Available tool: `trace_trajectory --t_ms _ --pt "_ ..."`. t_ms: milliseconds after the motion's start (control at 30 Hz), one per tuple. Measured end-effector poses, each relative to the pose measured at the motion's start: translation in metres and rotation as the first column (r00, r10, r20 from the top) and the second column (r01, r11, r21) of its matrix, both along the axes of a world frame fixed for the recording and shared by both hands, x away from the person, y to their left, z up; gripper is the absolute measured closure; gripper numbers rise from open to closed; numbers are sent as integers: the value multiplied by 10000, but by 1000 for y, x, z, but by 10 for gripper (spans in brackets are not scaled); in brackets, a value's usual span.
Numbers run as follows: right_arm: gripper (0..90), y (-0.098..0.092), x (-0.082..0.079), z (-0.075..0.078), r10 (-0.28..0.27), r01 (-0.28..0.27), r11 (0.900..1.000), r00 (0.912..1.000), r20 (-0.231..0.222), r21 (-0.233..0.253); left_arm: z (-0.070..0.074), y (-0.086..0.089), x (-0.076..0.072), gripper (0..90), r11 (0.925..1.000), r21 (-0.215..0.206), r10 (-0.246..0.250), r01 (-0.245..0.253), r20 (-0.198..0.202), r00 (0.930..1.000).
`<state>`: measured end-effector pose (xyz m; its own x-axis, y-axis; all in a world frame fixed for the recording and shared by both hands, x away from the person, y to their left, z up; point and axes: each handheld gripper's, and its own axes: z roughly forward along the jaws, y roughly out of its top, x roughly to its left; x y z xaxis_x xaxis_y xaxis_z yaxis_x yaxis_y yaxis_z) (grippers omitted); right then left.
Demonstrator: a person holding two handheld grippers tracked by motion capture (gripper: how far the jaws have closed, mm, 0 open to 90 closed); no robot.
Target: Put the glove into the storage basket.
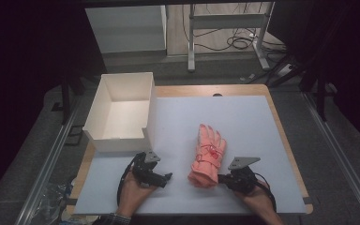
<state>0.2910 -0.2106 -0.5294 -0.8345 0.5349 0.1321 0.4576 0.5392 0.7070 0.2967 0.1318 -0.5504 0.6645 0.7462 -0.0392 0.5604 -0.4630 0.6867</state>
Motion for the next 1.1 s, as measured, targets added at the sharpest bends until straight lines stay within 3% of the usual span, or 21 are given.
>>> trace_trajectory --t_ms 500,1100 --pt "888 25 6 -2 240 -240 9997 9997 8 6 0 0 0 0 10000 5 0 0 -2 10000" --pt "889 48 20 -4 147 -143 9998 9991 409 -102 0 0 0 0 10000 13 -6 6 -12 10000"
